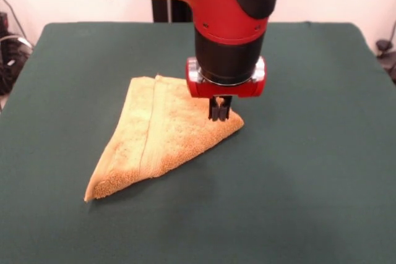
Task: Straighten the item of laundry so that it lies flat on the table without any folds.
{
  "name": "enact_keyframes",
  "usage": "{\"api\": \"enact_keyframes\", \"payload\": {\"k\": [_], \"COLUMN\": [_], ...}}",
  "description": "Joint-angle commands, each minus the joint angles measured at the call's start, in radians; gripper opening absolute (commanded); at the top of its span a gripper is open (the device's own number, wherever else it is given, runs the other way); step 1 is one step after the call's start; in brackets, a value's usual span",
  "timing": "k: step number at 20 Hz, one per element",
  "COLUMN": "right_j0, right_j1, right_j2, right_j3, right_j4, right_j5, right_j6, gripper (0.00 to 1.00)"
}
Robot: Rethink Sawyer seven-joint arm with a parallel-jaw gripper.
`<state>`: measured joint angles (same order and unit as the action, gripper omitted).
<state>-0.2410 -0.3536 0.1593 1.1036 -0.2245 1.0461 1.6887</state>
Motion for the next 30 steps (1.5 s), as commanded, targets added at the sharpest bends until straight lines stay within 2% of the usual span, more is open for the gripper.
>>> {"api": "enact_keyframes", "payload": {"k": [1,8,19,30], "right_j0": [-0.057,-0.068,-0.044,0.016], "right_j1": [-0.006,-0.005,0.027,0.056], "right_j2": [0.090,0.121,0.150,0.121], "right_j3": [0.016,0.033,0.006,-0.072], "right_j4": [-0.001,0.016,0.023,0.020], "right_j5": [0.179,0.156,0.158,0.218], "right_j6": [-0.182,-0.146,-0.112,-0.014], "gripper": [0.00,0.00,0.00,0.00]}}
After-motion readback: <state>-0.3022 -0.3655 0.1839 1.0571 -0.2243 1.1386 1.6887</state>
